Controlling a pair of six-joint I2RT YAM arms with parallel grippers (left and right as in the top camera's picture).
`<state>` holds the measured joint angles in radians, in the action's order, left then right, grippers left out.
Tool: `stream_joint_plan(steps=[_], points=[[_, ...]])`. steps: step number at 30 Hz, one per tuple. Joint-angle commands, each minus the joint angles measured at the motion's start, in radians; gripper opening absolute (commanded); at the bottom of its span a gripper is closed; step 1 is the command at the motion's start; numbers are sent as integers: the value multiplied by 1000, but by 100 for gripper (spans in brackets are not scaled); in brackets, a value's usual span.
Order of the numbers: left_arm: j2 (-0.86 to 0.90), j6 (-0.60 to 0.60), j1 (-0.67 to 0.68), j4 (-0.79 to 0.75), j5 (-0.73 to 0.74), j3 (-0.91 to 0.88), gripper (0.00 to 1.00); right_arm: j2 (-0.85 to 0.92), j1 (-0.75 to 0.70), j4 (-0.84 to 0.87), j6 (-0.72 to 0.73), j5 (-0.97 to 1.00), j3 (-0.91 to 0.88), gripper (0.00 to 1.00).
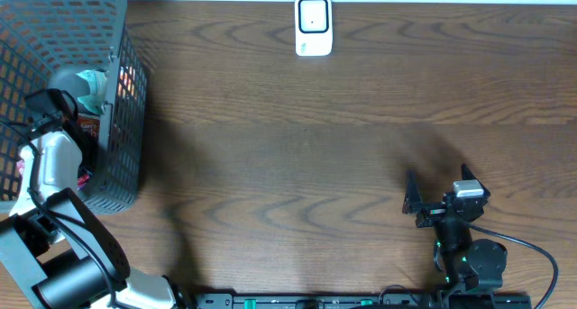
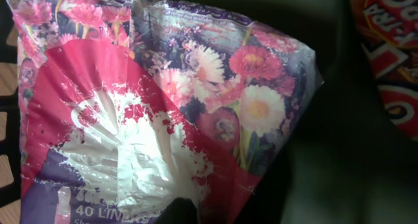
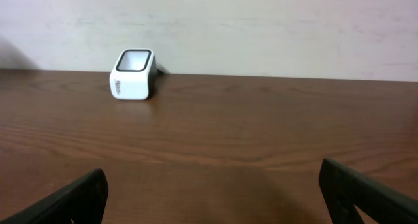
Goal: Scan the item barcode
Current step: 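Grasp the pink floral pack with the left gripper and lift, then carry the pink pack to the scanner and set it on the table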
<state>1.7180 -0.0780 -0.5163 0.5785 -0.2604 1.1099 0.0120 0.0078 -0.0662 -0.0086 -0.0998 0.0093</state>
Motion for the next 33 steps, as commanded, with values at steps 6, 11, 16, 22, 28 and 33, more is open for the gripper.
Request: stream_joint_plan(steps=[6,11,16,22,28,33], points=[[-208,-12,-4,-18,87,58,7,-5,-6,-2,-7,4,-4,99],[-424,-66,-4,-184,213,72,7,-5,-6,-1,-7,4,-4,99],[-599,-181,-2,-334,296,72,7,-5,-6,-2,-7,4,-4,99],[-743,-243,153,-473,464,72,7,-5,-6,-1,-7,4,-4,99],[-787,-238,381,-528,474,72,7,-5,-6,-2,-7,4,-4,99],[-759,-237,583,-494,473,72,7,-5,-6,-1,-7,4,-4,99]])
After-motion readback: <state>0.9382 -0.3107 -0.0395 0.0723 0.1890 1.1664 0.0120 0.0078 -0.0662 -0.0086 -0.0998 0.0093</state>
